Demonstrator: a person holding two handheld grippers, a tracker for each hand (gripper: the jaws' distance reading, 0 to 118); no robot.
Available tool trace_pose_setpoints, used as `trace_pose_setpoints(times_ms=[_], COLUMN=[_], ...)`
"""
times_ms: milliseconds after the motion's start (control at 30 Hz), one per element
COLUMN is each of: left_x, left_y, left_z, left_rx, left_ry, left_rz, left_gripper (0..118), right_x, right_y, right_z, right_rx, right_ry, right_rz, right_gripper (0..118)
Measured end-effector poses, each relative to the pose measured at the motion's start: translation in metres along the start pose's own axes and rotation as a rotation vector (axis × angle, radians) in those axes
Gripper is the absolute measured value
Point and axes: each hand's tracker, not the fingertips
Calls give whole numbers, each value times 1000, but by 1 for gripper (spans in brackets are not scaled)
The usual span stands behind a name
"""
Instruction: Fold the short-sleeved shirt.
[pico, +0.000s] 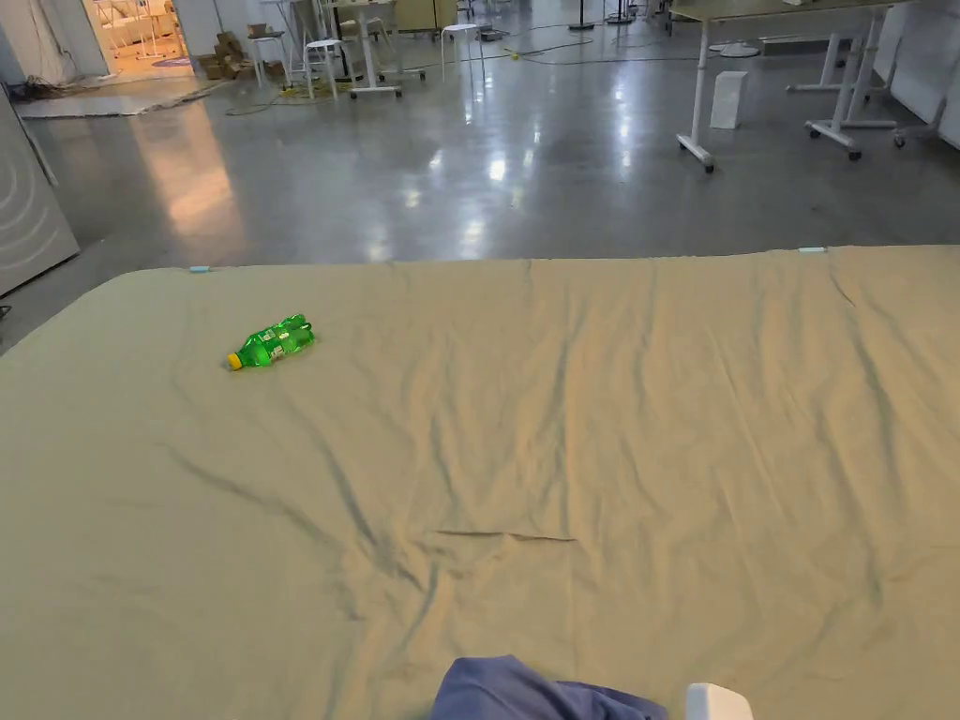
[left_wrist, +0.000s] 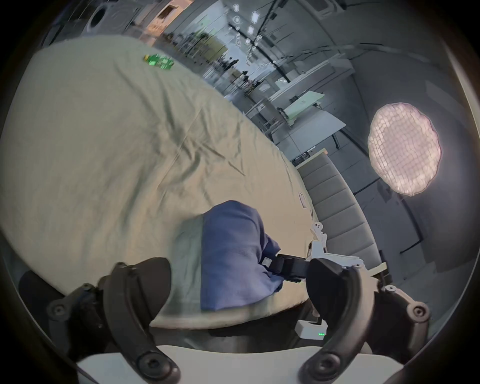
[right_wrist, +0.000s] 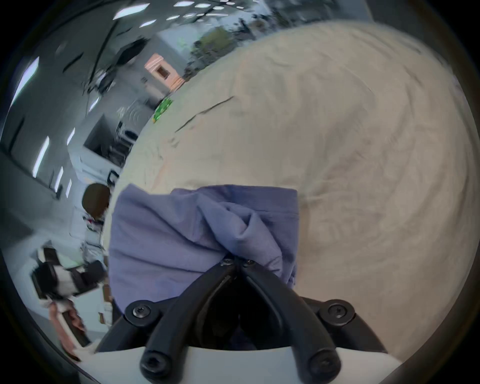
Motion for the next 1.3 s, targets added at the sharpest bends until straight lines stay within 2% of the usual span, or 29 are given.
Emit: trace_pose_setpoints(times_ms=[67,100,233,333,400,433,500,600,633,667,700,733,933,1133,1167,1233,1267,1300], left_x=[-16,-21,-41,-51,-50,-14,-4,13,18,22,4,3,25,9,11,6,4,2], left_y=[8,11,31,44,46,39,36,35,34,34,50,53,41,44,45,58,70,80], left_z=[-13,-20,-62,-94,-111,-108,-119,-128,-128,-127,-132,-134,-141,-141,-137,-125,-112,-100], left_rx=[-26,-51,-139,-249,-304,-316,-329,-355,-356,-360,-372,-383,-374,-349,-336,-338,-316,-286], left_ry=[-62,-89,-175,-209,-173,-185,-217,-157,-112,-50,2,-27,9,20,16,-3,-25,-39], left_rz=[64,98,187,171,137,121,160,113,61,44,31,27,2,-12,-26,-30,-42,-49], left_gripper=[107,107,107,107,104,100,97,83,72,54,43,41,41,40,39,38,38,38], right_x=[-5,-7,-7,-6,-5,-5,-5,-7,-8,-8,-8,-8,-8,-3,-1,-1,0,-2], right_y=[-2,-2,3,0,0,0,0,-1,-2,-2,-2,-2,-5,-4,0,4,5,5], right_z=[1,1,-1,1,1,2,2,3,3,4,4,3,2,6,8,21,28,39], right_rx=[0,-3,-18,-21,-22,-24,-22,-15,-13,-12,-10,-7,10,10,-8,-7,47,92], right_ry=[-28,-37,-47,-37,-30,-27,-28,-35,-38,-38,-37,-38,-41,-17,10,54,97,129], right_rz=[84,89,89,75,66,58,59,65,67,70,71,72,77,37,27,-47,-43,-5], right_gripper=[0,0,0,0,0,0,0,0,0,0,0,0,0,0,0,0,0,0])
